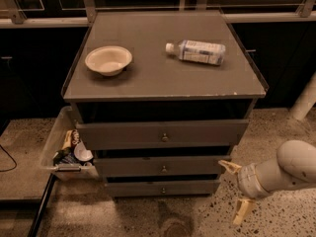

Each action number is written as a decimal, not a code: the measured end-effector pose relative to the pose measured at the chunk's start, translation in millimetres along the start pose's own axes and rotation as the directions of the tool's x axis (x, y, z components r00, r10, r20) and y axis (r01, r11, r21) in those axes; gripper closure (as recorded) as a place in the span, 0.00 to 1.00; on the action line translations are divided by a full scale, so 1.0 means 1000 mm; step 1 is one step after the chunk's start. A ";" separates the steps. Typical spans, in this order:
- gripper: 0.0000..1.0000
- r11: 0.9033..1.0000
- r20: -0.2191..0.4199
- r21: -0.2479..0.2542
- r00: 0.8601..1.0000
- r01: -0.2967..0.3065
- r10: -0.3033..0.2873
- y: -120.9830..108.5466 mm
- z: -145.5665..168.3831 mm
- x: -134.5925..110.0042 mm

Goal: Open middle drawer

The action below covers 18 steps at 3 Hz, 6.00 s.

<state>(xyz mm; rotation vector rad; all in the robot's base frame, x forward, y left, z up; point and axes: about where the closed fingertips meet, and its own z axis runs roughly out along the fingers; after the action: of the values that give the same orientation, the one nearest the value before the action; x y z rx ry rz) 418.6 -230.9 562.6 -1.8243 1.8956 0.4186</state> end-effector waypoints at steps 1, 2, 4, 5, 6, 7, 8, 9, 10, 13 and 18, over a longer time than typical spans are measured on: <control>0.00 0.997 -0.007 0.033 0.997 0.072 -0.072 -0.015 0.026 0.016; 0.00 0.992 -0.071 0.111 0.996 0.063 -0.056 -0.038 0.039 0.026; 0.00 0.987 -0.056 0.138 0.996 0.082 -0.075 -0.071 0.067 0.032; 0.00 0.977 -0.049 0.179 0.992 0.119 -0.112 -0.097 0.082 0.035; 0.00 0.976 -0.018 0.175 0.991 0.130 -0.129 -0.119 0.115 0.044; 0.00 0.976 -0.018 0.175 0.991 0.130 -0.129 -0.119 0.115 0.044; 0.00 0.981 0.005 0.147 0.992 0.126 -0.128 -0.119 0.132 0.044; 0.00 0.987 0.024 0.110 0.992 0.118 -0.121 -0.123 0.158 0.047; 0.00 0.984 0.062 0.104 0.987 0.141 -0.148 -0.146 0.196 0.040; 0.40 0.984 0.062 0.104 0.987 0.141 -0.148 -0.146 0.196 0.040; 0.38 0.986 0.066 0.099 0.987 0.137 -0.144 -0.144 0.187 0.037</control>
Offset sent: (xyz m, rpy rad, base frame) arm 0.0601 -0.0109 -0.0496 -0.1351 -0.1529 -0.0934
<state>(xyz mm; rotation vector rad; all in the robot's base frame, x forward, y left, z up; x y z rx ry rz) 584.3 -173.4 400.8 -1.8412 1.6964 0.3375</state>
